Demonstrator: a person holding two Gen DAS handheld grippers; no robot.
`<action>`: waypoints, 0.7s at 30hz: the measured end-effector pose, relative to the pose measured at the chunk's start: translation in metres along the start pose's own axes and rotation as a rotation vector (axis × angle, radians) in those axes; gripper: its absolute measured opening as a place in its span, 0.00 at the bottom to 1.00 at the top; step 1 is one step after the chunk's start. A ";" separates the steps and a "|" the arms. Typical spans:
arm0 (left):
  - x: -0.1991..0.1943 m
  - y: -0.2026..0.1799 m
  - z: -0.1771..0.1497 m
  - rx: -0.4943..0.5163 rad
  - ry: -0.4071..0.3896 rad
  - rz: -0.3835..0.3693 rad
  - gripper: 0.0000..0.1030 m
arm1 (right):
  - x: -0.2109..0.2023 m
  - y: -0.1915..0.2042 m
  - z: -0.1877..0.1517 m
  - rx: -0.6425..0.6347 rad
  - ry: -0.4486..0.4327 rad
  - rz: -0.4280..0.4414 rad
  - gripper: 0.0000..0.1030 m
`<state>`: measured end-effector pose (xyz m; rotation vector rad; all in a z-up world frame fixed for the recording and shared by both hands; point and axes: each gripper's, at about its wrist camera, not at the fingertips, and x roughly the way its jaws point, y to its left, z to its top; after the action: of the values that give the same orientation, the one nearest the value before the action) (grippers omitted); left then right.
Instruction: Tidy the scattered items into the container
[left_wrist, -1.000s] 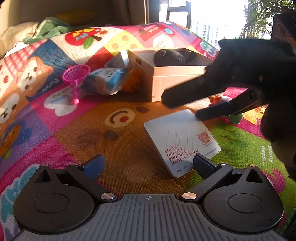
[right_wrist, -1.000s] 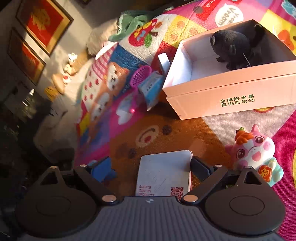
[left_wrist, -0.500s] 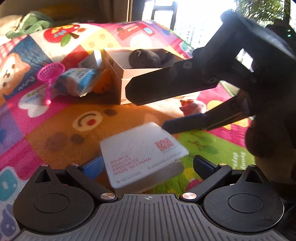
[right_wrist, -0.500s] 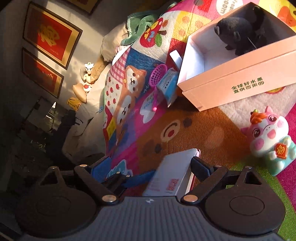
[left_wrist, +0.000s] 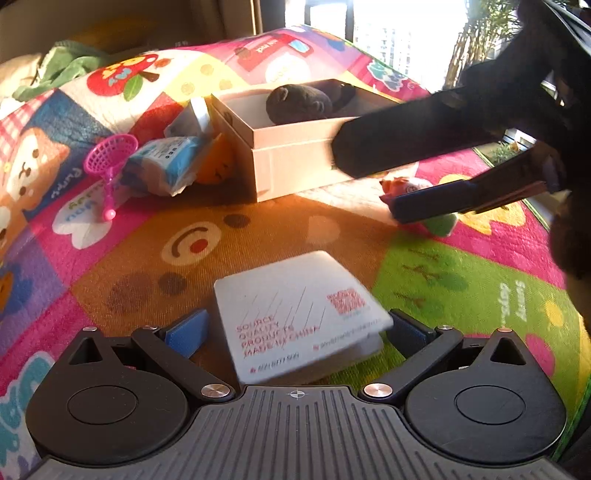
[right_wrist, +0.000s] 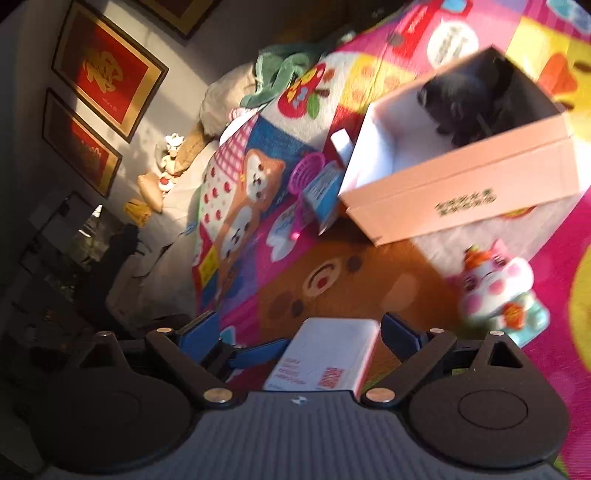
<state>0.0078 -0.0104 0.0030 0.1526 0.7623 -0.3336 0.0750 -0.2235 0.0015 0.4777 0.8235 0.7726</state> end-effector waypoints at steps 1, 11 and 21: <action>0.002 0.000 0.001 -0.002 -0.002 0.006 1.00 | -0.005 0.000 -0.001 -0.019 -0.018 -0.021 0.92; -0.004 -0.004 0.000 0.020 -0.051 0.034 0.88 | -0.027 -0.005 -0.018 -0.433 -0.119 -0.566 0.92; -0.027 0.000 -0.005 0.008 -0.097 0.043 0.84 | 0.013 -0.003 -0.024 -0.550 -0.010 -0.574 0.48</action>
<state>-0.0134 -0.0030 0.0181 0.1589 0.6614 -0.3015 0.0630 -0.2134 -0.0214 -0.2437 0.6537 0.4283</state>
